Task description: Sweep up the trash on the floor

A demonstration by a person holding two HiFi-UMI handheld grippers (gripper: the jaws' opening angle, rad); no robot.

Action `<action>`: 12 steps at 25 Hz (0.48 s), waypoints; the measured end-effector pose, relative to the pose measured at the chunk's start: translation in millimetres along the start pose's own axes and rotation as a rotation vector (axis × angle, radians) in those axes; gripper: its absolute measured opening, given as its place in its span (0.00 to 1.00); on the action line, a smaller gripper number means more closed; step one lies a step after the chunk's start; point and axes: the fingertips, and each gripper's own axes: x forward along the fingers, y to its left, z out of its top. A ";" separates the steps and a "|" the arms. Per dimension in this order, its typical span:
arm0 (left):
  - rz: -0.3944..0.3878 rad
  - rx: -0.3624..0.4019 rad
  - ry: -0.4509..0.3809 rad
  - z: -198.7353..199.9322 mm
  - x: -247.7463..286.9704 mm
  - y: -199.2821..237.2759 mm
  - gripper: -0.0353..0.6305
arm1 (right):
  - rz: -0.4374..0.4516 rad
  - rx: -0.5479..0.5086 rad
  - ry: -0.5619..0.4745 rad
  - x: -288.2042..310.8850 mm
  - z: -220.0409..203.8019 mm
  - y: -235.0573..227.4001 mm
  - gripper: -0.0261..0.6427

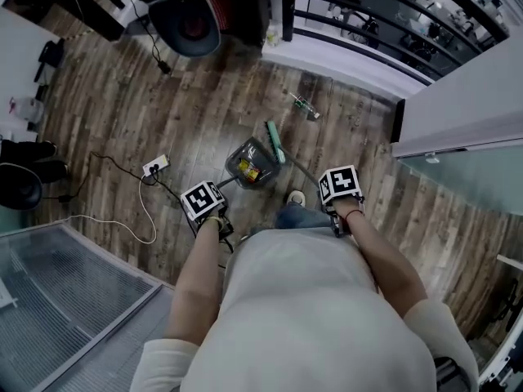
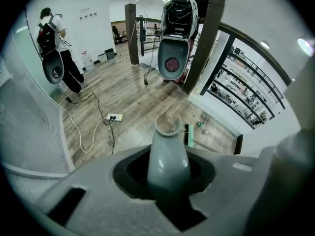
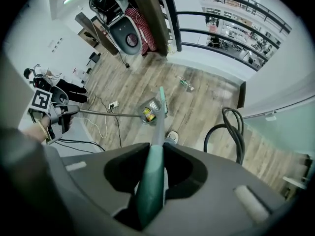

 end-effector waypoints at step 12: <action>-0.011 -0.012 -0.019 50.7 18.7 -64.4 0.19 | 0.017 0.130 -0.055 -16.6 31.6 -65.3 0.19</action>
